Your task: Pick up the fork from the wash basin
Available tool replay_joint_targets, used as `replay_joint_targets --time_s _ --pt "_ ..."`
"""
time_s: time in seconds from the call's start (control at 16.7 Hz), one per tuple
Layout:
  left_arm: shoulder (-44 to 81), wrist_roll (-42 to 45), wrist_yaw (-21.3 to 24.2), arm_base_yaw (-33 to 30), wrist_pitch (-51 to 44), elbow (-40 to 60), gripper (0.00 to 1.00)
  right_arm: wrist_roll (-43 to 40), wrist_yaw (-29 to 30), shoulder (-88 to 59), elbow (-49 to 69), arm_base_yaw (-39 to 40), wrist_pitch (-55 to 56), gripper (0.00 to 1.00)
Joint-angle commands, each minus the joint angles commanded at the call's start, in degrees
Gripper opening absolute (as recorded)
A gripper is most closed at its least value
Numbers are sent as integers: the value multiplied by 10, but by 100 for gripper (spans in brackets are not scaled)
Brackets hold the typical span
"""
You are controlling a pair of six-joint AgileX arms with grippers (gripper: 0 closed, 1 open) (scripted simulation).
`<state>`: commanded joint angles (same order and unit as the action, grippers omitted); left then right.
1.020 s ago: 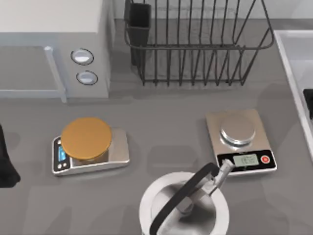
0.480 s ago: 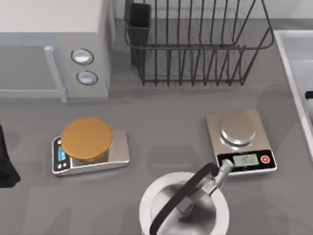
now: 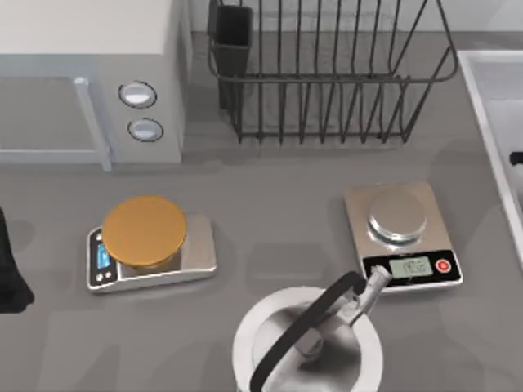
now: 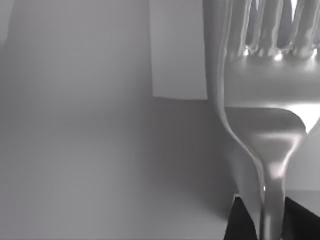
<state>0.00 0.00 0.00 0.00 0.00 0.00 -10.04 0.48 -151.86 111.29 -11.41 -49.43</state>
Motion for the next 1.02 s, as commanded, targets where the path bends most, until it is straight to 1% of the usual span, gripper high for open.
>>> replay_joint_targets --time_s 0.3,0.42,0.72,0.84,1.02 --pt "0 0 0 0 0 0 100 4 -5 30 28 1 -29 0" --pt "0 0 0 0 0 0 100 3 -5 41 63 1 -74 0" --pt "0 0 0 0 0 0 100 3 -6 83 168 1 -238 0" --pt "0 0 0 0 0 0 100 2 -6 98 197 1 -274 0" --pt "0 0 0 0 0 0 100 2 -6 104 207 1 -285 0"
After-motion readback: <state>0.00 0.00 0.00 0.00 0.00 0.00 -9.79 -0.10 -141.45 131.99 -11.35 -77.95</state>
